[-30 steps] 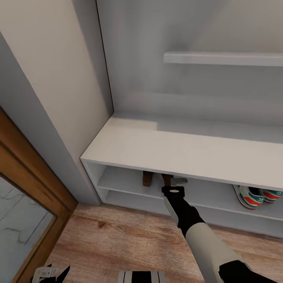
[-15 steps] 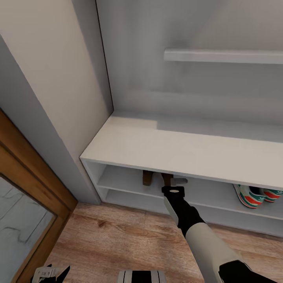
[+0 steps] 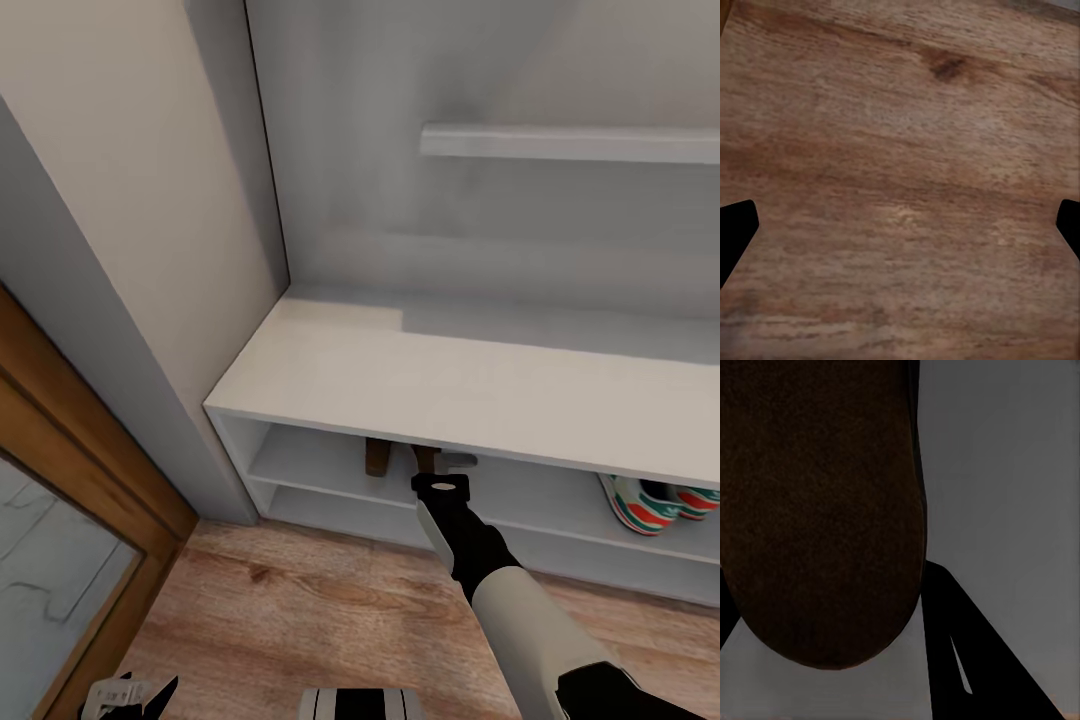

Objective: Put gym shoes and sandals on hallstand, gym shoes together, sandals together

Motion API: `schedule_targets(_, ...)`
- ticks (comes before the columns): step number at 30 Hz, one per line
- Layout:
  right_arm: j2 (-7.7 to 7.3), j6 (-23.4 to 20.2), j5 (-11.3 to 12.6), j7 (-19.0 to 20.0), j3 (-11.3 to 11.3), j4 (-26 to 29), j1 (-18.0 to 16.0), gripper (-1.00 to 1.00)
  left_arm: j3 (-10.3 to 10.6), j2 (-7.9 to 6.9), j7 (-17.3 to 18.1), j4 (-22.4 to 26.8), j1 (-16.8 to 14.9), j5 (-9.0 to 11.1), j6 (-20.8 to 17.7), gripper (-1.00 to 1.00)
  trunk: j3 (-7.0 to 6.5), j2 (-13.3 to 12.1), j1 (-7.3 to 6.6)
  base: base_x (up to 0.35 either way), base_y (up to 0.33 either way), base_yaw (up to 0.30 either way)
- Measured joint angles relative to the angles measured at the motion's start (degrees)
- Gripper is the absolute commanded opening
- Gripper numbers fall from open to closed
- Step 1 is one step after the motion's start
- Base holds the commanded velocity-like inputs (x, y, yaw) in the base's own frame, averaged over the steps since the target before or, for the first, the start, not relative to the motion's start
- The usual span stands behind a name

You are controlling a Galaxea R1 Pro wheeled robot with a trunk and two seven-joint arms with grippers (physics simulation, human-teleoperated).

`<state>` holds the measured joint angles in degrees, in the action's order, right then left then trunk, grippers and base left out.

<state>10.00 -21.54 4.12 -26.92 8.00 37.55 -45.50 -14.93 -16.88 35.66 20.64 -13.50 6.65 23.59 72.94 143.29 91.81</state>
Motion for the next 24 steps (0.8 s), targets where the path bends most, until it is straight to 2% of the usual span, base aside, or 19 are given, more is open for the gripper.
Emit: schedule_targets(24,0.00,0.09,0.00,0.07,0.01,0.00,0.00,-1.00,-0.06,0.00,0.00,0.00,0.00,0.03,0.00,1.00,0.00,0.00,0.00,0.020,0.012,0.000)
